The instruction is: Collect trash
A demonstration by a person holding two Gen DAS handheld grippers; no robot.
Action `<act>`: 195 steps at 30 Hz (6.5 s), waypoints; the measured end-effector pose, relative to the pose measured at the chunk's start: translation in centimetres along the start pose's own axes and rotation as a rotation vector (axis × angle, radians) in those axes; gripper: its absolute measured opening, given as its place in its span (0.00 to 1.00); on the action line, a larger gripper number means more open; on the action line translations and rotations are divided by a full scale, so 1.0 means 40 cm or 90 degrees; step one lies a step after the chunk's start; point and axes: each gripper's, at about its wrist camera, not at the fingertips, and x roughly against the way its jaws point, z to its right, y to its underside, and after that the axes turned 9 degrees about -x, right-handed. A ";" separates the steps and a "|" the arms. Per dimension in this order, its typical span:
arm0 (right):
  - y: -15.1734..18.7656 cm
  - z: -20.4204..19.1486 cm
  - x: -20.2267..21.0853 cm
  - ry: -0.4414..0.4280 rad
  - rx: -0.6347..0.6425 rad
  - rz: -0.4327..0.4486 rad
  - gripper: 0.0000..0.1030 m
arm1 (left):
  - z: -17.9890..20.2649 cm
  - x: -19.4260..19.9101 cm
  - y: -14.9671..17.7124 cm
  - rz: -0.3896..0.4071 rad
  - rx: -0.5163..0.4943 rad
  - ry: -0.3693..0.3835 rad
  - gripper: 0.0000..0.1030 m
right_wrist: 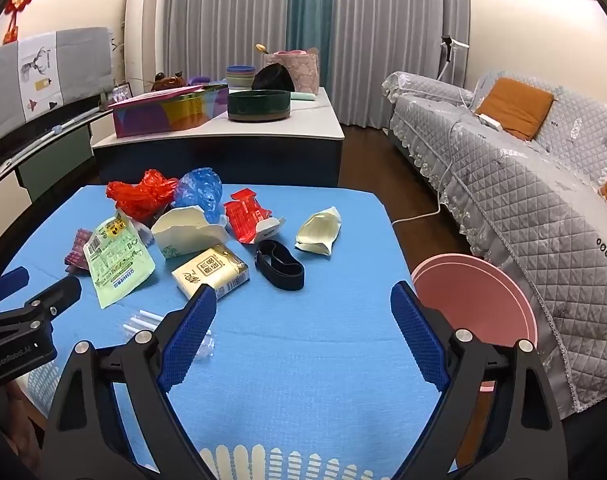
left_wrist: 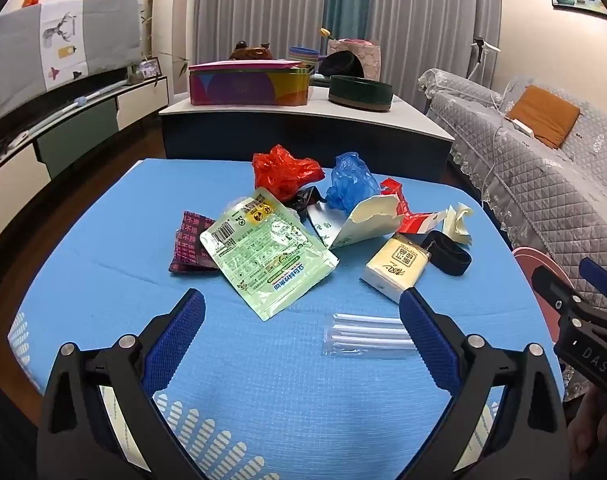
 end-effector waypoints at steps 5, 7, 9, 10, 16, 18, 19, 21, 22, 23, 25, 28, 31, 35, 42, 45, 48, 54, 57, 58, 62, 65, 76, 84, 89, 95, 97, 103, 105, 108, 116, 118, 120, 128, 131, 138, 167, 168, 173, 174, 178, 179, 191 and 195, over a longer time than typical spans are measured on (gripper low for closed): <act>-0.002 0.002 0.002 0.006 0.002 0.004 0.85 | 0.003 0.003 -0.001 0.001 -0.002 -0.002 0.91; -0.002 0.004 0.002 0.007 0.001 0.001 0.85 | 0.002 0.001 0.000 0.001 -0.003 0.000 0.91; -0.001 0.006 0.002 0.008 0.001 0.001 0.85 | 0.001 0.002 0.001 0.001 -0.005 0.000 0.91; -0.002 0.006 0.002 0.008 0.001 0.000 0.85 | 0.000 0.002 0.001 0.001 -0.005 0.000 0.91; -0.002 0.005 0.002 0.008 0.001 0.001 0.85 | 0.012 0.000 0.000 0.002 -0.001 0.004 0.91; -0.002 0.008 0.001 0.010 0.001 0.000 0.85 | 0.006 -0.002 -0.002 0.003 0.000 0.005 0.91; -0.002 0.009 0.001 0.011 0.000 0.000 0.85 | 0.007 -0.002 -0.002 0.003 0.001 0.005 0.91; -0.002 0.009 0.000 0.013 0.000 0.001 0.85 | 0.013 0.001 -0.003 0.004 0.000 0.007 0.91; -0.001 0.010 -0.001 0.013 0.000 0.001 0.85 | 0.014 -0.001 -0.003 0.003 0.000 0.008 0.91; -0.001 0.010 -0.001 0.013 0.000 0.001 0.85 | 0.015 -0.001 -0.003 0.003 0.000 0.009 0.91; -0.001 0.010 -0.001 0.012 -0.001 -0.001 0.85 | 0.009 0.002 0.000 0.002 -0.002 0.010 0.91; 0.001 0.010 -0.002 0.011 -0.001 -0.004 0.85 | 0.009 0.001 -0.001 -0.003 -0.002 0.010 0.91; 0.001 0.009 -0.001 0.008 0.000 -0.004 0.83 | 0.011 -0.001 -0.001 -0.009 -0.007 0.007 0.91; 0.000 0.007 -0.002 0.006 -0.002 -0.006 0.80 | 0.013 -0.003 -0.001 -0.016 -0.011 0.007 0.89; -0.001 0.004 -0.007 -0.004 -0.007 -0.011 0.74 | 0.009 -0.001 -0.006 -0.012 -0.010 0.004 0.82; -0.003 0.000 -0.015 -0.010 -0.008 -0.014 0.71 | 0.005 -0.005 -0.008 -0.018 -0.009 0.003 0.78; -0.005 -0.006 -0.028 -0.017 -0.008 -0.019 0.67 | -0.001 -0.014 -0.008 -0.032 -0.008 -0.001 0.75; -0.016 -0.009 -0.082 -0.022 -0.020 -0.044 0.60 | -0.021 -0.034 -0.008 -0.061 0.007 -0.013 0.63; -0.026 -0.008 -0.115 -0.025 -0.028 -0.056 0.59 | -0.028 -0.042 -0.009 -0.052 0.009 -0.023 0.56; -0.032 -0.008 -0.128 -0.026 -0.031 -0.058 0.59 | -0.031 -0.047 -0.013 -0.055 0.016 -0.022 0.55; -0.053 -0.007 -0.175 -0.024 -0.034 -0.064 0.59 | -0.038 -0.049 -0.042 -0.025 0.003 -0.046 0.52; -0.068 -0.004 -0.217 -0.029 -0.037 -0.074 0.59 | -0.053 -0.065 -0.082 -0.011 0.025 -0.028 0.52; -0.069 0.002 -0.364 -0.068 -0.035 -0.152 0.69 | -0.127 -0.217 -0.225 0.005 0.021 -0.037 0.53; -0.040 -0.009 -0.411 -0.075 -0.011 -0.194 0.70 | -0.133 -0.344 -0.222 -0.032 0.057 -0.015 0.53; -0.033 -0.010 -0.421 -0.076 0.000 -0.204 0.70 | -0.129 -0.372 -0.216 -0.048 0.062 -0.034 0.50; -0.028 -0.001 -0.432 -0.074 0.004 -0.209 0.63 | -0.120 -0.376 -0.214 -0.048 0.054 -0.028 0.29; -0.031 0.003 -0.433 -0.078 0.005 -0.207 0.53 | -0.115 -0.370 -0.217 -0.044 0.047 -0.030 0.25; -0.034 -0.004 -0.417 -0.108 0.013 -0.209 0.24 | -0.106 -0.355 -0.230 -0.026 0.025 -0.034 0.16; -0.038 -0.009 -0.401 -0.112 0.017 -0.196 0.22 | -0.104 -0.345 -0.235 -0.017 0.022 -0.036 0.15; -0.050 -0.013 -0.373 -0.117 0.017 -0.179 0.21 | -0.097 -0.323 -0.241 0.001 0.011 -0.043 0.14; -0.079 0.013 -0.282 -0.121 0.002 -0.130 0.21 | -0.087 -0.247 -0.254 0.043 0.000 -0.039 0.14; -0.085 0.024 -0.253 -0.116 0.001 -0.115 0.21 | -0.082 -0.222 -0.255 0.054 0.001 -0.034 0.13; -0.089 0.035 -0.225 -0.110 -0.003 -0.103 0.21 | -0.075 -0.197 -0.256 0.065 0.000 -0.030 0.13; -0.119 0.102 -0.120 -0.080 -0.041 -0.063 0.21 | -0.047 -0.115 -0.255 0.096 -0.006 -0.004 0.10; -0.131 0.124 -0.079 -0.072 -0.056 -0.051 0.21 | -0.041 -0.090 -0.255 0.103 -0.005 0.010 0.10; -0.166 0.195 0.002 -0.048 -0.078 -0.044 0.21 | -0.013 -0.038 -0.259 0.116 -0.006 0.032 0.09; -0.231 0.624 0.008 0.063 -0.170 -0.020 0.21 | 0.474 0.022 -0.315 0.092 -0.128 0.223 0.09; -0.228 0.637 0.001 0.066 -0.176 -0.024 0.21 | 0.499 0.017 -0.315 0.091 -0.134 0.230 0.09; -0.216 0.678 -0.027 0.075 -0.188 -0.034 0.21 | 0.612 -0.025 -0.316 0.078 -0.158 0.258 0.09; -0.216 0.684 -0.031 0.075 -0.191 -0.036 0.21 | 0.625 -0.032 -0.316 0.075 -0.160 0.262 0.09; -0.214 0.700 -0.053 0.079 -0.194 -0.042 0.21 | 0.680 -0.063 -0.314 0.060 -0.170 0.273 0.09; -0.213 0.702 -0.058 0.080 -0.195 -0.045 0.21 | 0.697 -0.073 -0.314 0.057 -0.176 0.273 0.09; -0.201 0.726 -0.103 0.081 -0.206 -0.066 0.21 | 0.781 -0.146 -0.298 0.018 -0.199 0.283 0.09; -0.200 0.729 -0.104 0.080 -0.208 -0.068 0.21 | 0.799 -0.160 -0.294 0.010 -0.206 0.284 0.09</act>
